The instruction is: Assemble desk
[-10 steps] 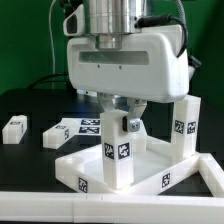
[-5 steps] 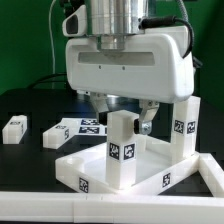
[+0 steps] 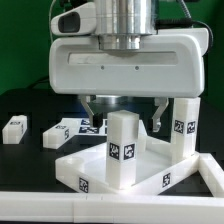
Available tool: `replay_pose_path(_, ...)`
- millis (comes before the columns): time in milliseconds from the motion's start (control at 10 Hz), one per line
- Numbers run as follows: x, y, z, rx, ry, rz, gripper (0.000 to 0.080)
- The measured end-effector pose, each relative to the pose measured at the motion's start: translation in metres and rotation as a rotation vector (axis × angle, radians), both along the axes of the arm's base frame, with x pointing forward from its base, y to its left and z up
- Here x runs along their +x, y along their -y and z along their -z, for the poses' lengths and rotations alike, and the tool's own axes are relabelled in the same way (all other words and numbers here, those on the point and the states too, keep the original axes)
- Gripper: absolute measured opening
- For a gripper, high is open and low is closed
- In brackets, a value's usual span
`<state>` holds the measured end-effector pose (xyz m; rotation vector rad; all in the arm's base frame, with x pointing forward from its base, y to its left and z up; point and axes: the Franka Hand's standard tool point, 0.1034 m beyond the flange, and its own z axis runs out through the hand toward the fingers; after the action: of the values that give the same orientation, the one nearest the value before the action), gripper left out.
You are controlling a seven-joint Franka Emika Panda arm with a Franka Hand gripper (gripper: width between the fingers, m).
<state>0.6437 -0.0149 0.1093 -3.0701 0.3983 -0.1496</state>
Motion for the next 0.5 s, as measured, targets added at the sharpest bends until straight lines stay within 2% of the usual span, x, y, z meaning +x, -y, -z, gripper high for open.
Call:
replay_pose_path(200,0.0007,-0.0006,-0.0011,-0.03,0.002,-0.207,0.0648)
replay_pose_path(500,0.0009,-0.0055,-0.0012,-0.058,0.003,-0.382,0.0648)
